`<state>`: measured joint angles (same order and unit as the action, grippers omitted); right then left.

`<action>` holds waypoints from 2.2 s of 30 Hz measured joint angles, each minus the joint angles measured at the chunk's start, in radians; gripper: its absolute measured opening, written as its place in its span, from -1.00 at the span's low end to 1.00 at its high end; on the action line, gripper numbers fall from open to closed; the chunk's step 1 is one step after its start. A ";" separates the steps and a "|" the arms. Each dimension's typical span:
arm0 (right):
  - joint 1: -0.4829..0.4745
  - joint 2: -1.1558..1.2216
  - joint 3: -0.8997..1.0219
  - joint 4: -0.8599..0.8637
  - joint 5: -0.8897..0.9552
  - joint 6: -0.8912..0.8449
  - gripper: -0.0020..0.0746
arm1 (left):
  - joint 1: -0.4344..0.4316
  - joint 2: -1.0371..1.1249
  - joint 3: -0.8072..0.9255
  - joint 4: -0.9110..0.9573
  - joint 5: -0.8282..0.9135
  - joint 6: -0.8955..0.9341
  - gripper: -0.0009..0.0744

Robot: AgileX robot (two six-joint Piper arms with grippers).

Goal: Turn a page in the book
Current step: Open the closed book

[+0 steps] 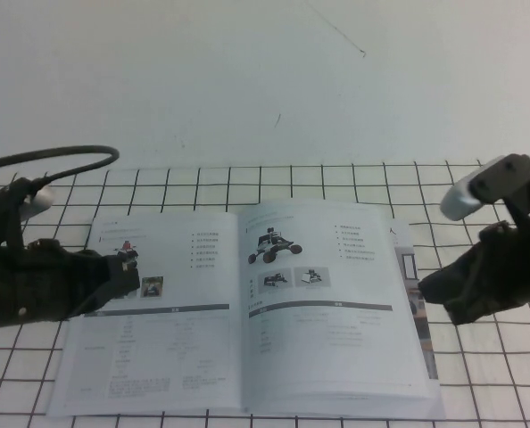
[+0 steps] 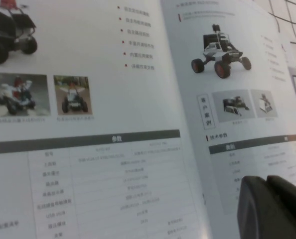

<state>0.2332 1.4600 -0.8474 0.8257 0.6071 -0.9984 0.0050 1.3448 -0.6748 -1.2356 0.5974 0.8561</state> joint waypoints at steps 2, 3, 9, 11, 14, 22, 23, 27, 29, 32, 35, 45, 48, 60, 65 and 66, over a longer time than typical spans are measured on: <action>0.033 0.040 -0.026 -0.008 0.002 -0.020 -0.94 | 0.000 0.038 -0.029 -0.017 0.000 0.029 -0.98; 0.043 0.057 -0.039 -0.013 0.004 -0.030 -0.94 | 0.000 0.050 -0.039 -0.027 0.000 0.047 -0.98; 0.065 0.214 -0.142 -0.026 0.121 -0.028 -0.63 | 0.000 0.110 -0.073 -0.144 0.012 0.261 -0.98; 0.065 0.264 -0.185 -0.026 0.163 -0.001 -0.41 | -0.005 0.134 -0.073 -0.168 0.022 0.301 -0.98; 0.067 0.335 -0.263 -0.052 0.194 0.072 -0.16 | -0.038 0.171 -0.073 -0.173 0.024 0.347 -0.98; 0.067 0.482 -0.448 -0.240 0.212 0.278 -0.01 | -0.146 0.249 -0.074 -0.131 -0.008 0.356 -0.98; 0.067 0.498 -0.466 -0.251 0.212 0.305 0.00 | -0.149 0.251 -0.074 -0.114 -0.023 0.344 -0.98; 0.067 0.547 -0.506 -0.273 0.204 0.371 0.02 | -0.165 0.251 -0.074 -0.018 -0.098 0.246 -0.98; 0.067 0.562 -0.512 -0.282 0.200 0.391 0.02 | -0.182 0.251 -0.074 0.026 -0.116 0.203 -0.98; 0.068 0.577 -0.515 -0.312 0.190 0.419 0.02 | -0.188 0.255 -0.074 0.085 -0.131 0.137 -0.98; 0.068 0.578 -0.517 -0.354 0.186 0.467 0.02 | -0.188 0.257 -0.074 0.157 -0.179 0.037 -0.98; 0.068 0.619 -0.521 -0.339 0.186 0.503 0.02 | -0.188 0.320 -0.074 0.359 -0.220 -0.183 -0.98; 0.066 0.624 -0.523 -0.301 0.188 0.503 0.02 | -0.188 0.349 -0.074 0.361 -0.215 -0.189 -0.98; 0.066 0.640 -0.523 -0.006 0.197 0.385 0.02 | -0.188 0.367 -0.074 0.341 -0.211 -0.195 -0.98; 0.068 0.640 -0.523 0.177 0.209 0.273 0.02 | -0.188 0.370 -0.076 0.341 -0.211 -0.195 -0.98; 0.068 0.640 -0.523 0.201 0.209 0.255 0.02 | -0.188 0.371 -0.076 0.341 -0.211 -0.195 -0.98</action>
<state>0.3010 2.1000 -1.3705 1.0270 0.8166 -0.7437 -0.1835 1.7154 -0.7511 -0.8949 0.3862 0.6608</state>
